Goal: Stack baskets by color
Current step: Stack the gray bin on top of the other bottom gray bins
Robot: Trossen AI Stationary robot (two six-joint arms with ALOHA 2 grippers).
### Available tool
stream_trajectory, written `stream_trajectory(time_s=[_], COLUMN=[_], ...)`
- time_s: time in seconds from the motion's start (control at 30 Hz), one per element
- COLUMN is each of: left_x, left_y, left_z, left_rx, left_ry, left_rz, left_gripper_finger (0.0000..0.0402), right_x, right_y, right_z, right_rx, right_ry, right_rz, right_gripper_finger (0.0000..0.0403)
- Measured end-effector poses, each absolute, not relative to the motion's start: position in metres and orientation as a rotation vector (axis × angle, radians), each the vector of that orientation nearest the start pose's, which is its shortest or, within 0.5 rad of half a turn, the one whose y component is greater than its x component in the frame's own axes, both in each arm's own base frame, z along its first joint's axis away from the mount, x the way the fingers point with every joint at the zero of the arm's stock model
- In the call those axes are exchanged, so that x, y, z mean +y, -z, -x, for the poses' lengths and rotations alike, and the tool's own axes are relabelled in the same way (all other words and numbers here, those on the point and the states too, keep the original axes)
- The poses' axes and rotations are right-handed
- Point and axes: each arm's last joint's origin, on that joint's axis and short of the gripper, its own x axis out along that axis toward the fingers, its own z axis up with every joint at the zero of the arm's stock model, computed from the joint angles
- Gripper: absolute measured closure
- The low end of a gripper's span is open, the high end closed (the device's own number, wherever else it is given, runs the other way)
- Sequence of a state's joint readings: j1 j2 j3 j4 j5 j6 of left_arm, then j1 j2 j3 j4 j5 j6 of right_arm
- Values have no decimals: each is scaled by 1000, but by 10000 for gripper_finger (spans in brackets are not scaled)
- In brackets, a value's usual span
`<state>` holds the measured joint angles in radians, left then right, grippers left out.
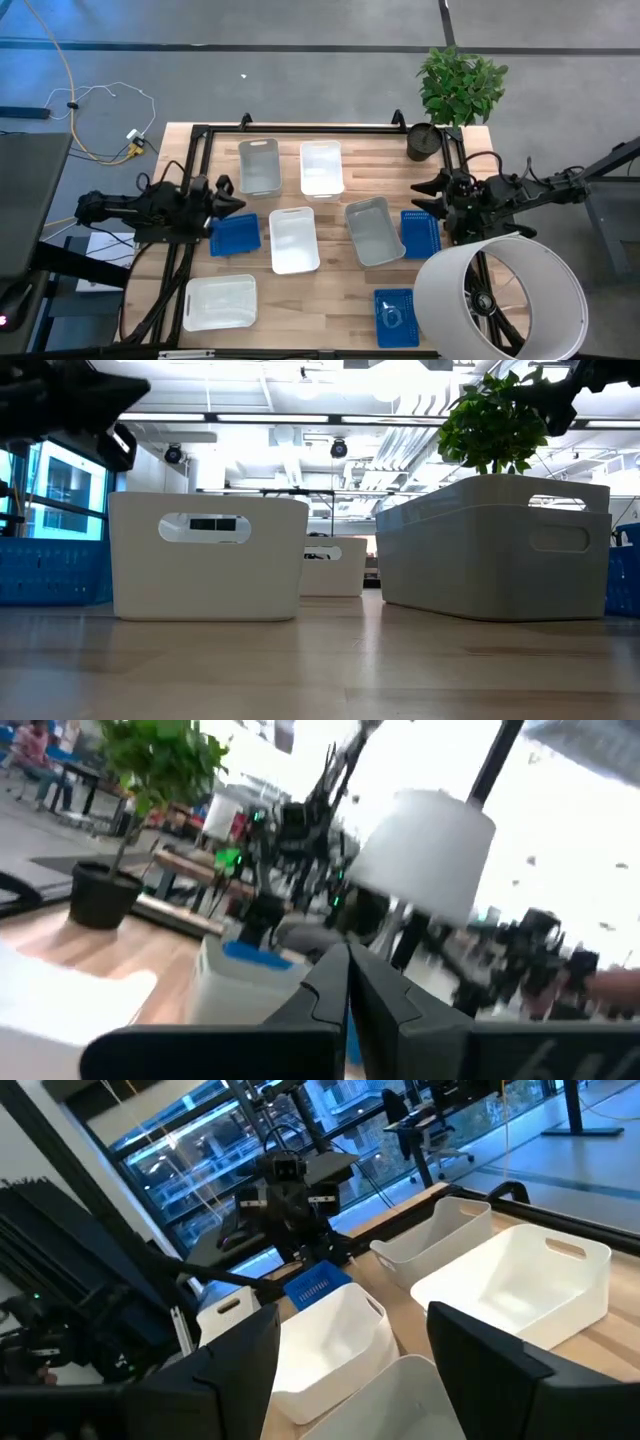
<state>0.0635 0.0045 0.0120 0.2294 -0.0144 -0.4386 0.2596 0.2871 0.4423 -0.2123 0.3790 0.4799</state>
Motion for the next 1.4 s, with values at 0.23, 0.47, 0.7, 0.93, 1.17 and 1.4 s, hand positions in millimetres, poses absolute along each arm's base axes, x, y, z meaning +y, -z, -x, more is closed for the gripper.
stream_trajectory(time_s=[0.23, 0.47, 0.7, 0.93, 1.17, 1.4], left_x=[8, 12, 12, 14, 17, 18], left_y=[-197, -201, -201, -211, -249, -283], left_z=[-92, -90, -90, -95, -111, -128], left_rx=[-353, -415, -418, -396, -352, -301], left_ry=[-74, -190, -199, -262, -346, -377], left_rz=[426, 437, 455, 528, 470, 336], left_gripper_finger=[401, 401, 401, 356, 249, 163], right_x=[14, 14, 14, 14, 14, 14], right_y=[-270, -271, -271, -271, -274, -278], right_z=[-94, -94, -94, -94, -94, -94], right_rx=[29, 10, 11, 13, -13, -47], right_ry=[113, 116, 118, 113, 106, 111], right_rz=[-430, -510, -486, -462, -434, -389], right_gripper_finger=[162, 162, 162, 162, 162, 162])
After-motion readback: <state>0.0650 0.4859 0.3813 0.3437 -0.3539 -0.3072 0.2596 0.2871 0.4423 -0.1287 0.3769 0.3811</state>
